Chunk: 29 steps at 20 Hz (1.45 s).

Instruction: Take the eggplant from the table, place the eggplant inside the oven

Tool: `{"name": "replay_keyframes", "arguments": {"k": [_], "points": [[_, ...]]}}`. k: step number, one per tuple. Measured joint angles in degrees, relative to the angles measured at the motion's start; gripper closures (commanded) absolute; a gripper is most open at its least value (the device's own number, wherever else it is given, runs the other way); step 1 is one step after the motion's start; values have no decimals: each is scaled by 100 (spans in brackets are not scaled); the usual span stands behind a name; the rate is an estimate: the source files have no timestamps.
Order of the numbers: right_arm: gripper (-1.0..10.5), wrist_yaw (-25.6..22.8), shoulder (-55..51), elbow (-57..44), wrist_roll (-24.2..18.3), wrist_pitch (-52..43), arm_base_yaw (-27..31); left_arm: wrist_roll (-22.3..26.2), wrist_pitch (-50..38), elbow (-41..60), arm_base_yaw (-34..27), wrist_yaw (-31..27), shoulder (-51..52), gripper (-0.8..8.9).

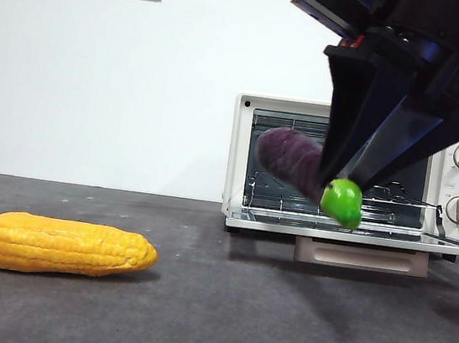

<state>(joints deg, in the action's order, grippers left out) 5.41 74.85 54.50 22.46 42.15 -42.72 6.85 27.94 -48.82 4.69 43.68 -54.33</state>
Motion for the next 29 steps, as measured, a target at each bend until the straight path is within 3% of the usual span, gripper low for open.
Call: {"name": "replay_keyframes", "arguments": {"k": [3,7,11,16,23,29], "points": [[959,361,17,136,-107,-136,562,0,0,0,96,0,0,819],[959,1294,286,232,-149,-553,1631,0,0,0,225,0,0,819],[959,1659,782,400,-142,-938,2291,0,2,0,332,0,0,819],[959,1694,1606,1023,-59,-1279,2688,0,46,0,382,0,0,819],[959,1668,2393,1897,457,-1816,2855,0,131,0,402,-2,0,819],[942,839,2494,1998,855,-2144,2883,0,133,0,409,-4,0,819]]}}
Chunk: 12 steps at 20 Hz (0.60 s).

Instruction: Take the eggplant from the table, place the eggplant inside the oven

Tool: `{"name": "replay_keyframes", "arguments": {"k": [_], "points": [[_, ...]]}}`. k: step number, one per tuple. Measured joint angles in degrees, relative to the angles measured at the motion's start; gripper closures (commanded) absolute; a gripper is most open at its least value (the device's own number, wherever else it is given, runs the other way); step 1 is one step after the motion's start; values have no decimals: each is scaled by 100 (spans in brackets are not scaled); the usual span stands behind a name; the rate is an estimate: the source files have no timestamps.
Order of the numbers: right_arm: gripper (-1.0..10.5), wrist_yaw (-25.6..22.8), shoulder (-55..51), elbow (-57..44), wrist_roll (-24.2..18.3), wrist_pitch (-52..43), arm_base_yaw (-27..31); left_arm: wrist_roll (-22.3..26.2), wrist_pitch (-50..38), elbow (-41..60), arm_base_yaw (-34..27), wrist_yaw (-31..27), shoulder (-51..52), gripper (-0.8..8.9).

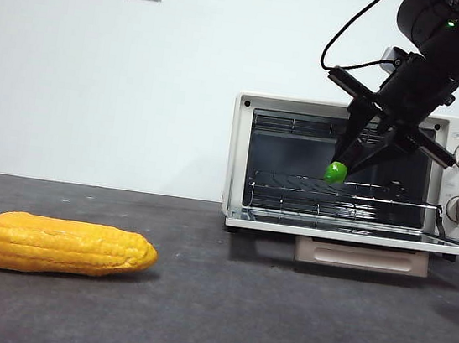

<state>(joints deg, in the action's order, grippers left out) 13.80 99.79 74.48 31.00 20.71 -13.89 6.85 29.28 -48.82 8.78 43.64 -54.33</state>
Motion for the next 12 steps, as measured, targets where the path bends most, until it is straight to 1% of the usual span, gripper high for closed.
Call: {"name": "replay_keyframes", "arguments": {"k": [3,4,5,6,12], "points": [[935,-345,0,0,55,-129,9,0,0,0,0,0,0,819],[881,-446,0,0,90,-146,9,0,0,0,0,0,0,819],[785,-581,0,0,125,-155,9,0,0,0,2,0,0,819],[727,-664,2,0,144,-195,9,0,0,0,2,0,0,819],[718,-721,2,0,278,-382,9,0,0,0,118,0,0,819]]}}
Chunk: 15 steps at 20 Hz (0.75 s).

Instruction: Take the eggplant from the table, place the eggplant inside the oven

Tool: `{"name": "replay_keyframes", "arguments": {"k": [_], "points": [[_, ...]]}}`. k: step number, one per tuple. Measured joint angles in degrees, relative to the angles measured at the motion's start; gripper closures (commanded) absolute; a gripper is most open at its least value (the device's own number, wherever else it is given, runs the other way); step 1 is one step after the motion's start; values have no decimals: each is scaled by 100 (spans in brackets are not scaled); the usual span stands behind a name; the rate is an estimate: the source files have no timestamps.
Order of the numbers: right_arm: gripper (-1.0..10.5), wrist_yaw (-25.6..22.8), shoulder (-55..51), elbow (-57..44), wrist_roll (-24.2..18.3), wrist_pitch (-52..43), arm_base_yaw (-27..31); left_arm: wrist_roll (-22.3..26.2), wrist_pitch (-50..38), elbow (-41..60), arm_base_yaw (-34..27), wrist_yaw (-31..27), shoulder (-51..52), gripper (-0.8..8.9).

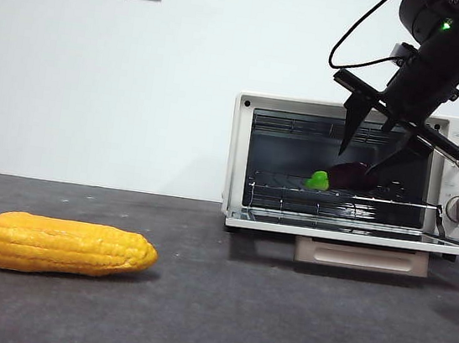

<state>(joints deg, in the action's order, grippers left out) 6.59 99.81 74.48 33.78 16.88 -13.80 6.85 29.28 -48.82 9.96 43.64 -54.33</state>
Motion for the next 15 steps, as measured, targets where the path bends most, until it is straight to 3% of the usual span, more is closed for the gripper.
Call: {"name": "replay_keyframes", "arguments": {"k": [15], "points": [[716,118,-380,2,-151,299,0,0,-2,0,9,-20,0,819]]}}
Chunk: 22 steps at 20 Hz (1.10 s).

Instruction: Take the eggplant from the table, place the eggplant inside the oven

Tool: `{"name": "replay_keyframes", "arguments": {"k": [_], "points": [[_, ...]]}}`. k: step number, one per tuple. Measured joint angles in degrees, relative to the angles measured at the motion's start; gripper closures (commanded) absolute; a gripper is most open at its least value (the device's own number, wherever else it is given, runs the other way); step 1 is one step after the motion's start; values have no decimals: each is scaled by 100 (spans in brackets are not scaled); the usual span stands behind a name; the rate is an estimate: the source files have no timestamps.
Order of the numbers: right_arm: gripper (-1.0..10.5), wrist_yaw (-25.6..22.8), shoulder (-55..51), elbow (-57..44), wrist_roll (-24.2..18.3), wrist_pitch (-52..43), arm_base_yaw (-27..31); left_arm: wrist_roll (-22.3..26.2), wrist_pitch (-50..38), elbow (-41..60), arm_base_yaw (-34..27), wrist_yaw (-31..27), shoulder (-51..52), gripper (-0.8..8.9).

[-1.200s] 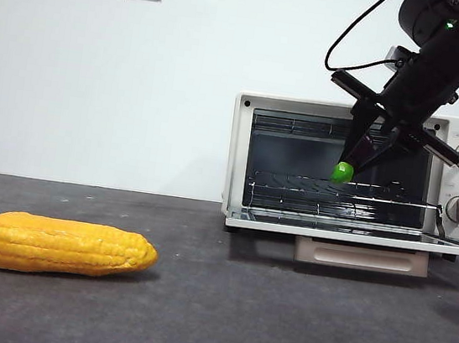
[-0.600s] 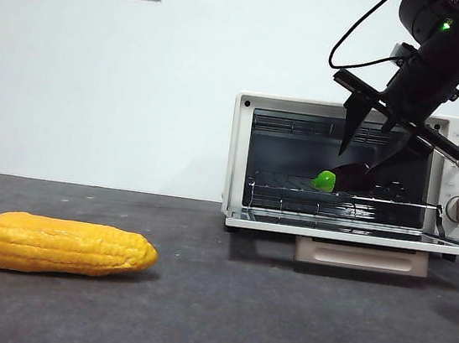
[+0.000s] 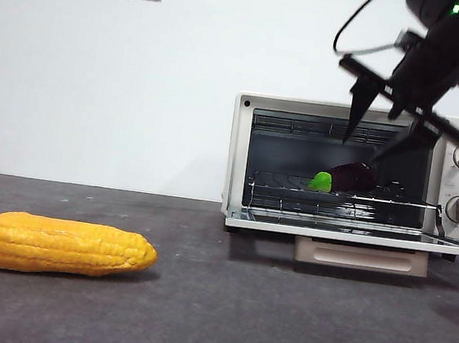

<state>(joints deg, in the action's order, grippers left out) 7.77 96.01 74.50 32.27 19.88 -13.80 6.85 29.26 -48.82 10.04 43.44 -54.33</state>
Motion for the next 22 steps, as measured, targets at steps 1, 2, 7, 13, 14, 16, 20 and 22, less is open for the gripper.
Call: {"name": "replay_keyframes", "arguments": {"k": [1,2,7,13,14,16,20,22], "points": [[716,37,-168,0,-46,92,-2,0,0,0,0,-2,0,819],[716,68,-361,4,-168,238,-2,0,0,0,0,-2,0,819],[716,177,-1279,7,-859,1003,-2,0,0,0,0,-2,0,819],[717,527,-2452,7,-1449,1753,-4,0,0,0,0,-2,0,819],[717,562,-2583,7,-1517,1882,-4,0,0,0,0,-2,0,819],[717,610,-2833,7,-1650,2140,-4,0,0,0,0,-2,0,819],[717,623,-3309,7,-1937,2699,-4,0,0,0,0,-2,0,819],[717,621,-3528,7,-2065,2986,-4,0,0,0,0,-2,0,819]]}}
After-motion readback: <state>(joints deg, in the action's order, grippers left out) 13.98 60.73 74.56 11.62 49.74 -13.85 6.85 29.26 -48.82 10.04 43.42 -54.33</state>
